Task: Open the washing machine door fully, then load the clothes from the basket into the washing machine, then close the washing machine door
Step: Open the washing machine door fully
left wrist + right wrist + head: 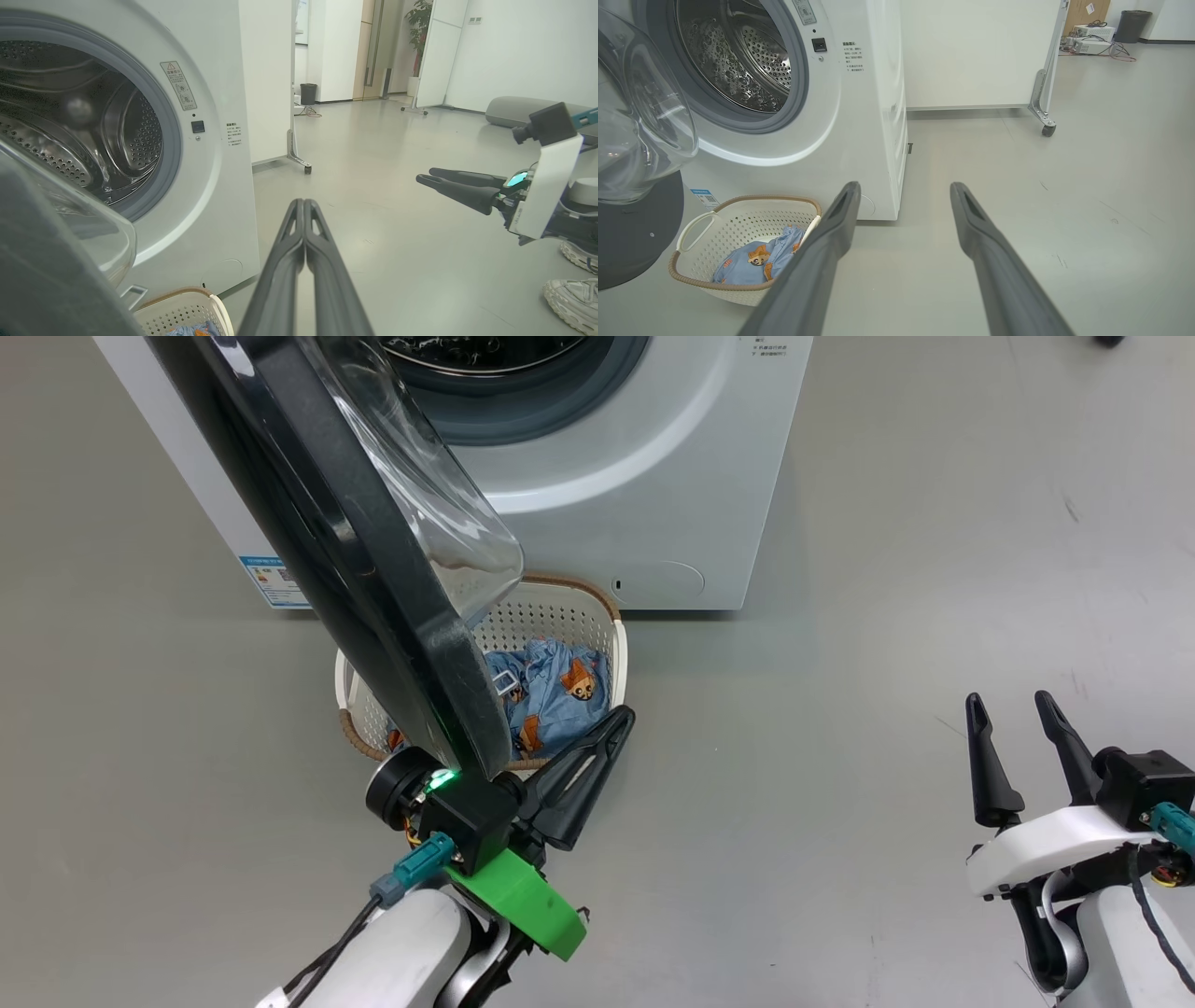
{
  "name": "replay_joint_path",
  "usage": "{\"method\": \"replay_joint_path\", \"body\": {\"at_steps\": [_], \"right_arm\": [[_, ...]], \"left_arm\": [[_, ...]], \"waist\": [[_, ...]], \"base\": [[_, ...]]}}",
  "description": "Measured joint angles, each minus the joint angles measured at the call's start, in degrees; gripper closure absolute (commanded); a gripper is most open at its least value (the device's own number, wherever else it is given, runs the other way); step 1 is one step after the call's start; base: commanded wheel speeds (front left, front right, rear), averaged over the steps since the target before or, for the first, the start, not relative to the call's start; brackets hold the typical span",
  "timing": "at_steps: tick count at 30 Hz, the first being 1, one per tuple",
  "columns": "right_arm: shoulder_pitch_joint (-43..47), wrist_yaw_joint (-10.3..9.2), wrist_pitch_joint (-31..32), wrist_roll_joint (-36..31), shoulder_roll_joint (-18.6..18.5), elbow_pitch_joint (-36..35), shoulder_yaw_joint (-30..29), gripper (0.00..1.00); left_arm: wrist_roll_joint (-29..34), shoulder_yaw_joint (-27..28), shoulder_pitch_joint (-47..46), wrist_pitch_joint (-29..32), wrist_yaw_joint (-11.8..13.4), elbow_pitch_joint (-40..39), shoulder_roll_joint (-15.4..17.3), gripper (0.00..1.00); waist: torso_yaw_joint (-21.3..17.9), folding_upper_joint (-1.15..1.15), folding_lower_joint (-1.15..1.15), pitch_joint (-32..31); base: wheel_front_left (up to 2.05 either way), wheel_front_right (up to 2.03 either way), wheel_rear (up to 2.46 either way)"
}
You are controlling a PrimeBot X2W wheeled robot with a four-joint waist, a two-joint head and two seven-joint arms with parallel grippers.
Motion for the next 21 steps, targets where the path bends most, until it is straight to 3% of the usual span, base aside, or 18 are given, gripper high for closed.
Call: {"method": "replay_joint_path", "body": {"at_steps": [21], "right_arm": [[-0.7, 0.51, 0.0, 0.0, 0.5, 0.4, -0.5, 0.00]], "left_arm": [[-0.9, 5.2, -2.0, 0.0, 0.1, 6.0, -1.1, 1.00]], "waist": [[0.1, 0.00, 0.00, 0.7]], "base": [[0.00, 0.00, 0.00]]}}
